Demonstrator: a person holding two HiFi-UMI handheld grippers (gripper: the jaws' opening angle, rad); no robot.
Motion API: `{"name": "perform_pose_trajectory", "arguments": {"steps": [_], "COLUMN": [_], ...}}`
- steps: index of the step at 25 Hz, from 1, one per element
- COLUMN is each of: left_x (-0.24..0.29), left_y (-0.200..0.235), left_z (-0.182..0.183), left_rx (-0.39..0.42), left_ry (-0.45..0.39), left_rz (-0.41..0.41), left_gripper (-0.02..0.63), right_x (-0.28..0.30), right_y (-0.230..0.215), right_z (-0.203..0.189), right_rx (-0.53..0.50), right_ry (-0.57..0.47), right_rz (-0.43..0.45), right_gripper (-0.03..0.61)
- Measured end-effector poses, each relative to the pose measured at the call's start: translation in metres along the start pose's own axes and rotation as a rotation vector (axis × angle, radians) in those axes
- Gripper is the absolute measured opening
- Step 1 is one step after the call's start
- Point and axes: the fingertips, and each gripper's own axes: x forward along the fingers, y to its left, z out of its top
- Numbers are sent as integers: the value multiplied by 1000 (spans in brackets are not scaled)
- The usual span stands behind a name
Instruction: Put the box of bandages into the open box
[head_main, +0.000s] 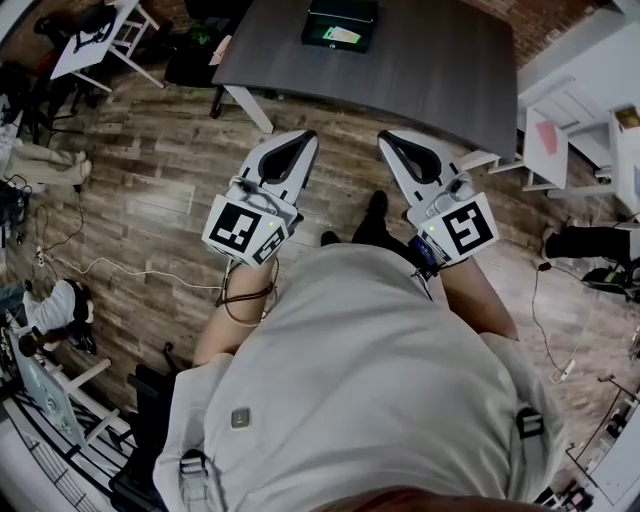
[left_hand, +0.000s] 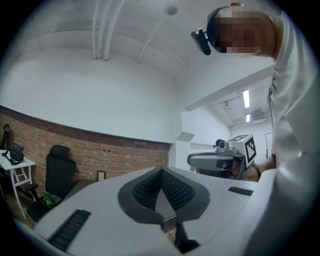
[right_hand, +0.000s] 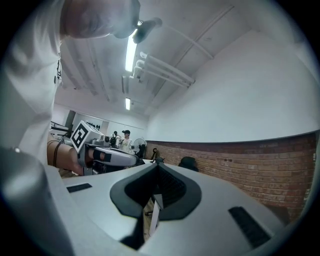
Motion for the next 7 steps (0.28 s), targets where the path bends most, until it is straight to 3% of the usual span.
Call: {"name": "perform_pose_trajectory", "arguments": {"steps": [7], "left_x": [-4], "left_y": [-4], "left_z": [2], "left_rx": [1], "left_ry": [-8], "left_rz": [-9], "left_gripper": [15], "right_x": [-1], "right_y": [4], "right_z": [5], "right_rx": [-19], "right_ry": [-10], "right_rz": [3], "right_gripper": [20]}}
